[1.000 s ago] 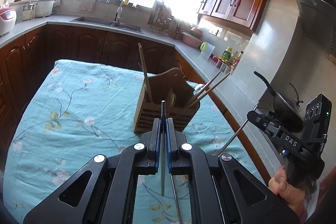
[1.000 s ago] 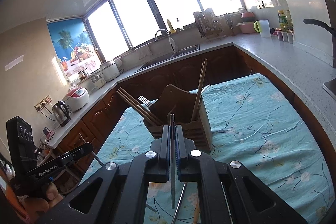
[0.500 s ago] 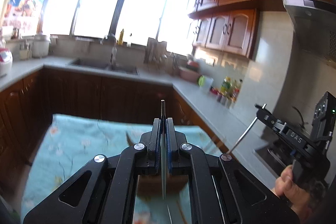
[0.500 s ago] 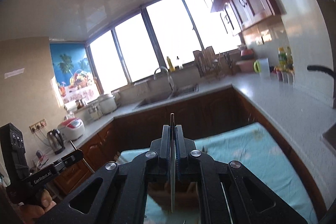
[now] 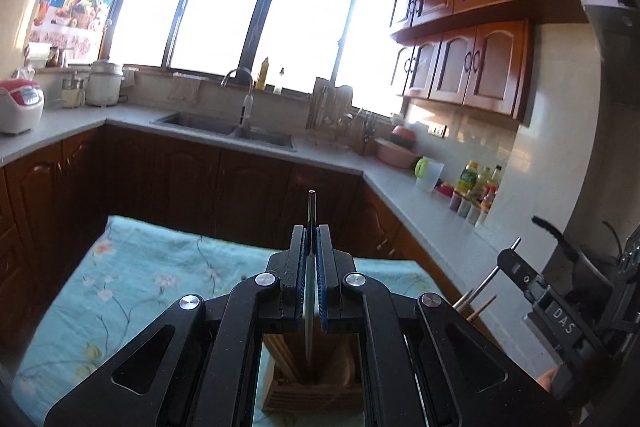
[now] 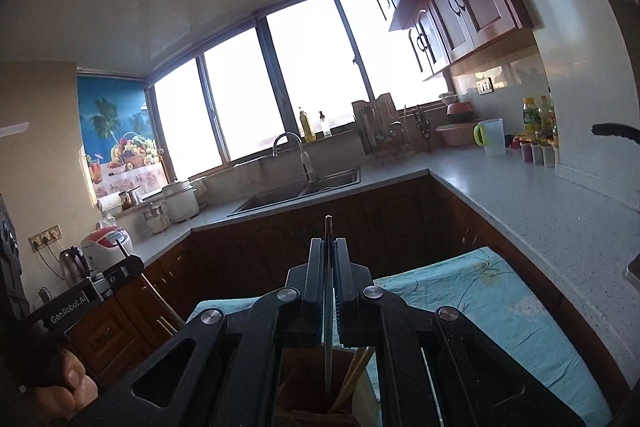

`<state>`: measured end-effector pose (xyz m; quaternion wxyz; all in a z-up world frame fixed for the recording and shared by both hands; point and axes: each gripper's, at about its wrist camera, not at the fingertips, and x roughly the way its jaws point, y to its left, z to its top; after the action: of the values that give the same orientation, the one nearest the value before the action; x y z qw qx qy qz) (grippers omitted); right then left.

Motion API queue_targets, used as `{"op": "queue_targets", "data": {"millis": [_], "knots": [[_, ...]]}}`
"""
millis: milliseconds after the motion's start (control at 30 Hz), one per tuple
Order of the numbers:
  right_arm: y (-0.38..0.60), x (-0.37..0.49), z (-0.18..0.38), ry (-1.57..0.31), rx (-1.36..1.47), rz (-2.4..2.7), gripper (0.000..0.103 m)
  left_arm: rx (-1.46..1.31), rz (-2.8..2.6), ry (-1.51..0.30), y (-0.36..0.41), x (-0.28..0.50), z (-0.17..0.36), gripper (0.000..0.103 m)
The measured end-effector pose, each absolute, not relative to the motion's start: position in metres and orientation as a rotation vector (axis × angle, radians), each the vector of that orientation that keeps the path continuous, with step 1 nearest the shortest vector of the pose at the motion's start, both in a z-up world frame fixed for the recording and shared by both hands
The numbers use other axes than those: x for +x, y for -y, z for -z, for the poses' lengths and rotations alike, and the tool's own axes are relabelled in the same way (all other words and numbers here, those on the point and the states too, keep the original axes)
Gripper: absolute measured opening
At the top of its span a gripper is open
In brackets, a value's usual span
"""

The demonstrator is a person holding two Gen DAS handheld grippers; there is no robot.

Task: Organize utensils
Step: 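Lower the metal chopsticks into the holder and open both grippers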

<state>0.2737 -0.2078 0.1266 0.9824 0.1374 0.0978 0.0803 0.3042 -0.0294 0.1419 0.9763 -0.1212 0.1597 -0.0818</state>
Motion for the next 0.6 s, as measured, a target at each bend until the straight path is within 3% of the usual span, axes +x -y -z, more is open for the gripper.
{"op": "queue_targets", "data": {"millis": [333, 600], "knots": [[0.209, 0.275, -0.084, -0.283, 0.298, -0.166, 0.005, -0.252, 0.191, -0.440, 0.036, 0.305, -0.096, 0.004], [0.206, 0.278, -0.076, -0.332, 0.287, -0.184, 0.005, -0.249, 0.182, -0.462, 0.030, 0.304, -0.093, 0.005]]}}
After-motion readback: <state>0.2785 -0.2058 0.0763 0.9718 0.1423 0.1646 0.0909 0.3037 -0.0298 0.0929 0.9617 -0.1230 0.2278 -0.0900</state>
